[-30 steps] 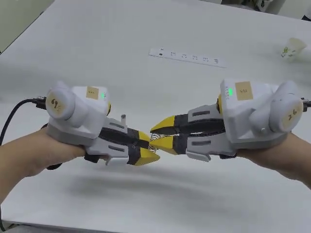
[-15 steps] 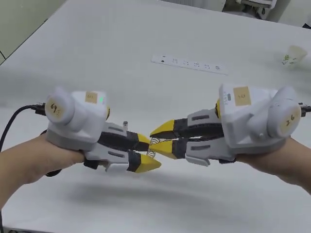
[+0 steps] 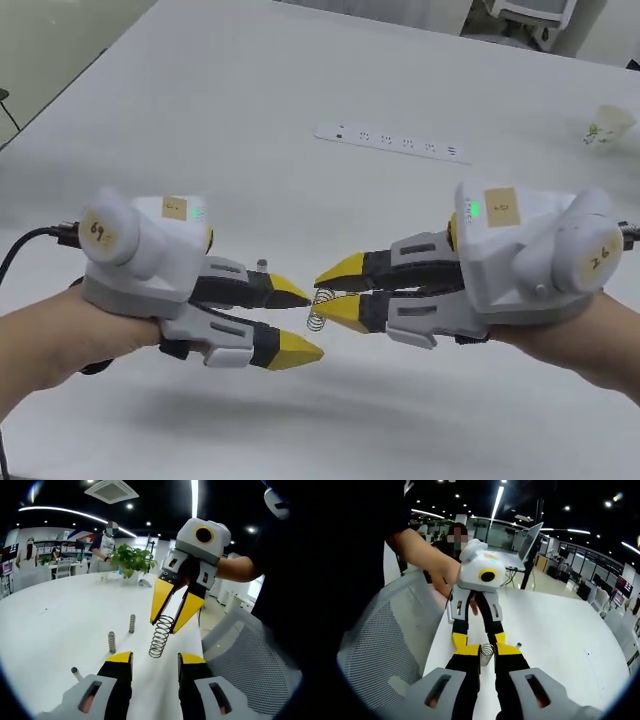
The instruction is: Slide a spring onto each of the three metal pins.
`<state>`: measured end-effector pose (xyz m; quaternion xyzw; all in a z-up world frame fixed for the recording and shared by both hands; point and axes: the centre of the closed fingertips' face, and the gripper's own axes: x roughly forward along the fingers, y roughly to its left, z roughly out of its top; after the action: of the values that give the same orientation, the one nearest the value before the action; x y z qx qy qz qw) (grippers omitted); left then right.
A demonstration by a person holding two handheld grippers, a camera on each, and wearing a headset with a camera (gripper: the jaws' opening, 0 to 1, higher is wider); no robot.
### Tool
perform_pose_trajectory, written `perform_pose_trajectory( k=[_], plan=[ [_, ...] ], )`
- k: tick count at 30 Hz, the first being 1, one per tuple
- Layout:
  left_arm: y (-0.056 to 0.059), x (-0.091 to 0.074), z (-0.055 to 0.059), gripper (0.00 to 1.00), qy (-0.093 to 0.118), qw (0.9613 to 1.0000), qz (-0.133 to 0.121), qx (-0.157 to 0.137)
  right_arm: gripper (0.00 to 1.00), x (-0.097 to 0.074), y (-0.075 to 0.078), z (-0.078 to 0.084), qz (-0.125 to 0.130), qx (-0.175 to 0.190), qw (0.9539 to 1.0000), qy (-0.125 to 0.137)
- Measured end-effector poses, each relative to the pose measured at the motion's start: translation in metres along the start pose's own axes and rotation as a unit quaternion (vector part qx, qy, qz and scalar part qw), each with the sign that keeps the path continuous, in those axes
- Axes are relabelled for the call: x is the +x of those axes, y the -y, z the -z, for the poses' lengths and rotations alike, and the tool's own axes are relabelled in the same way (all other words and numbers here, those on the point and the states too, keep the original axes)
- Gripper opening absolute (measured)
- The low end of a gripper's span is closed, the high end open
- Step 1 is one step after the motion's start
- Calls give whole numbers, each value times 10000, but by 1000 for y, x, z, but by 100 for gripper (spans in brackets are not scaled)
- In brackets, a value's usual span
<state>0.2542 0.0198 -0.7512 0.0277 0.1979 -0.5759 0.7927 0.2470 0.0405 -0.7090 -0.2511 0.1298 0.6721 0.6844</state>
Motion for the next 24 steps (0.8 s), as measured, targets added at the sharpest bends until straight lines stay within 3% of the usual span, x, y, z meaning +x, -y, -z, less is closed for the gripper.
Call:
perform_pose_trajectory(
  k=[14, 17, 24],
  plan=[
    [-13, -19, 7, 59, 39, 9992, -376, -141, 7, -2, 5, 3, 114, 7, 9999, -30],
    [-16, -25, 6, 66, 129, 9986, -467, -217, 7, -2, 6, 4, 142, 18, 9999, -37],
    [-31, -42, 14, 82, 219, 9953, -889, -299, 7, -1, 9, 8, 179, 18, 9998, -87]
  ],
)
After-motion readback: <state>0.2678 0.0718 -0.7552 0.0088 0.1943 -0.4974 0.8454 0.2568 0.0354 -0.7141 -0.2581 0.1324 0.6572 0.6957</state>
